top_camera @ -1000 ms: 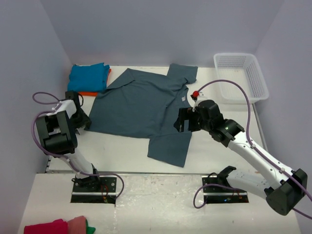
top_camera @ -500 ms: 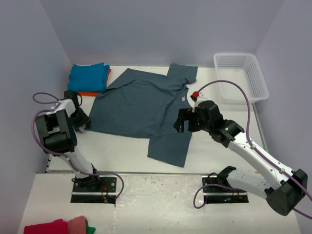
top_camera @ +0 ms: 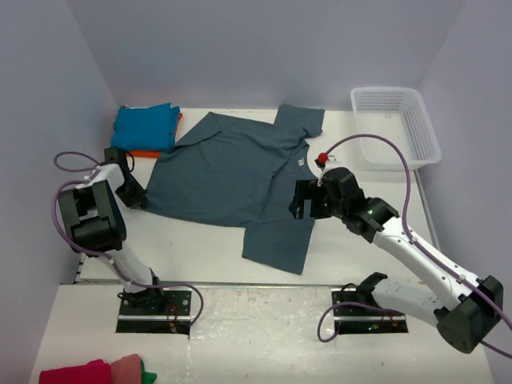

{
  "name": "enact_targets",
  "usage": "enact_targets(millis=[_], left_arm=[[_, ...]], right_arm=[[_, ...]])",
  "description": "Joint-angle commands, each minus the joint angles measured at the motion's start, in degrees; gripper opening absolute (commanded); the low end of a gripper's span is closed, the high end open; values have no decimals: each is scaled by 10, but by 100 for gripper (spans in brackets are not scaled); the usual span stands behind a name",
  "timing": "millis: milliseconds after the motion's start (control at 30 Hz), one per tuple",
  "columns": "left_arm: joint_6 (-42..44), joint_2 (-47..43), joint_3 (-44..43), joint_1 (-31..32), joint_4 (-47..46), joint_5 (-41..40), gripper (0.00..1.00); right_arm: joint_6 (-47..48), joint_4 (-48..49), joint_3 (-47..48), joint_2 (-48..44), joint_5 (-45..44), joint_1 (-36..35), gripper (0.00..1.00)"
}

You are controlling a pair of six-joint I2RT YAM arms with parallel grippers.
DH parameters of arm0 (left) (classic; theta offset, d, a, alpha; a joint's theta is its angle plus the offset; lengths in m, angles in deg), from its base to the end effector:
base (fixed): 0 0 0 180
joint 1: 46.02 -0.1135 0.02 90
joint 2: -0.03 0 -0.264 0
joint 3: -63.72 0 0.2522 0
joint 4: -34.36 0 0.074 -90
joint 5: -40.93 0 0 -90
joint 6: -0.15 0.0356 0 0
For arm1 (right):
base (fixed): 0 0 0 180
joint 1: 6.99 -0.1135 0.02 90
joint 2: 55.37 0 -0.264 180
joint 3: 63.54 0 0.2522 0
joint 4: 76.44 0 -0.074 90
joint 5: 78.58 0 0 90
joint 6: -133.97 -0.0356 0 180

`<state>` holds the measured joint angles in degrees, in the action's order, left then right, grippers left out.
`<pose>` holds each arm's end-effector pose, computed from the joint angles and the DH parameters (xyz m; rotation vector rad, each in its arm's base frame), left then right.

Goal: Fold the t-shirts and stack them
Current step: Flatten out the tshirt

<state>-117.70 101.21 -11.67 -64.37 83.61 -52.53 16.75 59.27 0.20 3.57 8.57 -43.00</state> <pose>0.3093 0.1048 0.1569 -1.1388 2.6409 0.0553 0.1787 0.1277 0.2911 -0.1503 2.3095 0.5233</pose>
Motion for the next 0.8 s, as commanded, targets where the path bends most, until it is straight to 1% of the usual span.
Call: enact_targets(millis=[0, 33, 133, 233, 300, 333, 367, 400, 433, 467, 500, 600, 667, 700, 767], left_arm=[[-12, 1, 29, 2, -36, 30, 3], [-13, -6, 32, 2, -33, 31, 0], [-19, -51, 43, 2, -27, 28, 0], [-22, -118, 58, 2, -21, 42, 0], [-20, -145, 66, 2, -21, 55, 0], [-19, -170, 71, 2, -20, 58, 0], [-18, -181, 81, 2, -20, 58, 0], [-16, -193, 85, 2, -18, 56, 0], [-18, -218, 91, 2, -18, 51, 0], [-20, -231, 105, 2, -19, 50, 0], [-23, -244, 112, 2, -24, 50, 0], [-33, -281, 125, 3, -25, 39, 0], [-39, -295, 133, 2, -25, 43, 0], [-40, -297, 134, 2, -26, 42, 0], [-41, -298, 137, 2, -28, 44, 0]], right_arm=[[-52, -39, 8, 18, -55, -3, 99], [-60, -39, 4, 21, -59, -3, 99], [-107, -33, -19, 38, -38, -5, 99], [-168, -3, -69, 46, 9, -16, 98], [-219, 19, -114, 39, 11, -40, 93], [-236, 25, -126, 35, 8, -49, 87], [-257, 25, -148, 29, 1, -60, 83], [-298, 27, -158, 22, -14, -84, 80], [-320, 27, -169, 3, -27, -98, 77], [-342, 31, -192, -6, -38, -110, 72], [-382, 36, -202, -12, -51, -128, 70], [-439, 36, -225, -13, -68, -160, 66], [-460, 32, -222, 13, -73, -176, 64], [-489, 19, -219, 24, -76, -195, 63], [-515, 14, -217, 49, -83, -218, 63]])
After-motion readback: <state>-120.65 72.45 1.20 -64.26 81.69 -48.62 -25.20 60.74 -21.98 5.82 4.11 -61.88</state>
